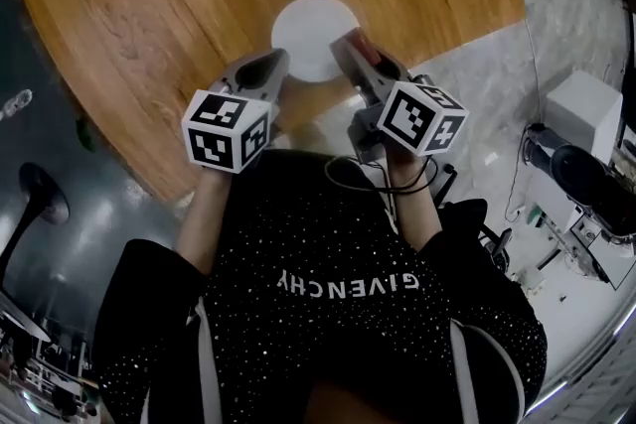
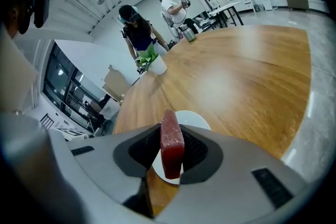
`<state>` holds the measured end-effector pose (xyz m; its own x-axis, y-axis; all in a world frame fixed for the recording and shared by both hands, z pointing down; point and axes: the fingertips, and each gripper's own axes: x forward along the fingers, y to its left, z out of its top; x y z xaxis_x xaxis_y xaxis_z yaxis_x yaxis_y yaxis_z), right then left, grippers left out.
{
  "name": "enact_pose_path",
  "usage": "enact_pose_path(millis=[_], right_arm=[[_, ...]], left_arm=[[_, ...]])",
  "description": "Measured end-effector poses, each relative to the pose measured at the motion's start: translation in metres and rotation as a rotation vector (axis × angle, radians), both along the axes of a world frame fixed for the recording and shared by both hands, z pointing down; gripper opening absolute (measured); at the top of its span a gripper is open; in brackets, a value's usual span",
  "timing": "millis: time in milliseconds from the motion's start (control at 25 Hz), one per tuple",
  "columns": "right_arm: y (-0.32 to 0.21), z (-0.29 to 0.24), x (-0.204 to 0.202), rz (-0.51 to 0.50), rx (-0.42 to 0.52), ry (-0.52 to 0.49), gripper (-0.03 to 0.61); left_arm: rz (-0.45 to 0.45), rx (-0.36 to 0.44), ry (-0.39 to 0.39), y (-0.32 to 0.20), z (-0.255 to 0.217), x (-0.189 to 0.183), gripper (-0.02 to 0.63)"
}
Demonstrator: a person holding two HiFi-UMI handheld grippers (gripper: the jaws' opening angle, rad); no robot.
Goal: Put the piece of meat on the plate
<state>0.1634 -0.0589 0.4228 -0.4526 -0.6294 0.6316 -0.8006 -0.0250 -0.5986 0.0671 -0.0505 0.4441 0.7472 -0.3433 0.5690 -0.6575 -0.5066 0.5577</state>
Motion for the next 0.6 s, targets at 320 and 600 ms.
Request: enact_pose_path(millis=[320,600], right_arm=[[-0.017,0.034,-0.04,-0.074,-0.104,-0.138,0.098],[-0.026,0.057,-0.06,-0.138,-0.138,-0.097,0.098]], left_arm=[[-0.09,-0.029,0.003,0.013,0.014,-0.011,0.008],[-0.167,-0.046,0.003,0.011,0.025,-0.031,0.008]])
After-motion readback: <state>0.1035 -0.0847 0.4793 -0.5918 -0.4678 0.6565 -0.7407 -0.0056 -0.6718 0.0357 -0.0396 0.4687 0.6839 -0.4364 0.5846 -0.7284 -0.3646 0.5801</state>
